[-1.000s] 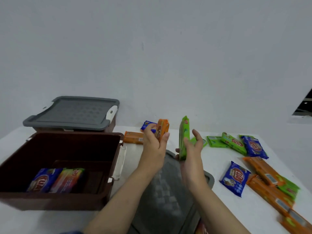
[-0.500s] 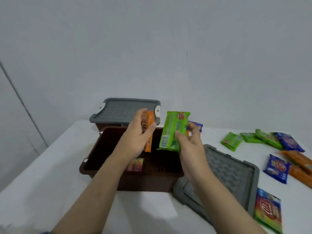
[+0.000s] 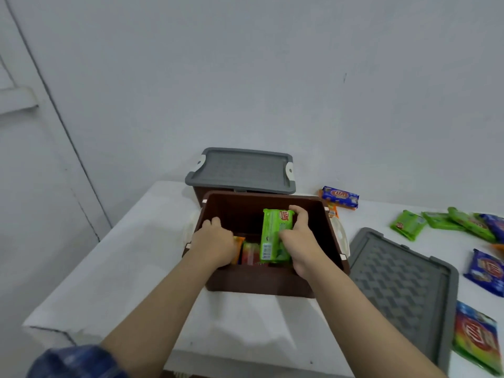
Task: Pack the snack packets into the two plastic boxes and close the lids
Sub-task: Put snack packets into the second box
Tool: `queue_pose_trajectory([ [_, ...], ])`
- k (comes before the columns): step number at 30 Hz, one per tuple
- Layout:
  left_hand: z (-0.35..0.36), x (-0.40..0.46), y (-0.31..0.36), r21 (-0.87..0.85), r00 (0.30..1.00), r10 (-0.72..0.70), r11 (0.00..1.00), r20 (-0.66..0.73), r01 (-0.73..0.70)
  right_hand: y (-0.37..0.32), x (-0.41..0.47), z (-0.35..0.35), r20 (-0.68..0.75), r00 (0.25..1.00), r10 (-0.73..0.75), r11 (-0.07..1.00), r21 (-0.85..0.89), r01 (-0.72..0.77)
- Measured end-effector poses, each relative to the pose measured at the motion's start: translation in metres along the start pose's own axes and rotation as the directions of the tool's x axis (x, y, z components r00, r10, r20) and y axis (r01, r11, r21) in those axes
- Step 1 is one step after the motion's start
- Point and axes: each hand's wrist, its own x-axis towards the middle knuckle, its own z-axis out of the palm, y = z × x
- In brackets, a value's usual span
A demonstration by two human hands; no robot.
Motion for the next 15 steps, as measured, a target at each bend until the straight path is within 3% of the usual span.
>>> queue_pose_trajectory([
  [6,0.019,-0.038,-0.002,-0.073,0.943,0.108,0.988,-0.315,-0.137,0.026,-0.019,0.003,0.087,0.993,0.083,0.996,0.030,-0.086],
  [9,0.032,-0.051,-0.004,-0.127,0.898,0.111,0.975,-0.426,-0.181,0.037,-0.029,0.008,0.078,0.997,0.022,0.996,-0.085,-0.016],
  [12,0.039,-0.054,-0.005,-0.190,0.894,0.094,0.962,-0.438,-0.194,0.036,-0.039,0.017,0.181,0.983,0.012,0.965,-0.260,0.036],
  [15,0.043,-0.051,-0.003,-0.179,0.923,0.097,0.968,-0.372,-0.174,0.029,-0.040,0.020,0.307,0.947,0.098,0.970,-0.243,-0.022],
])
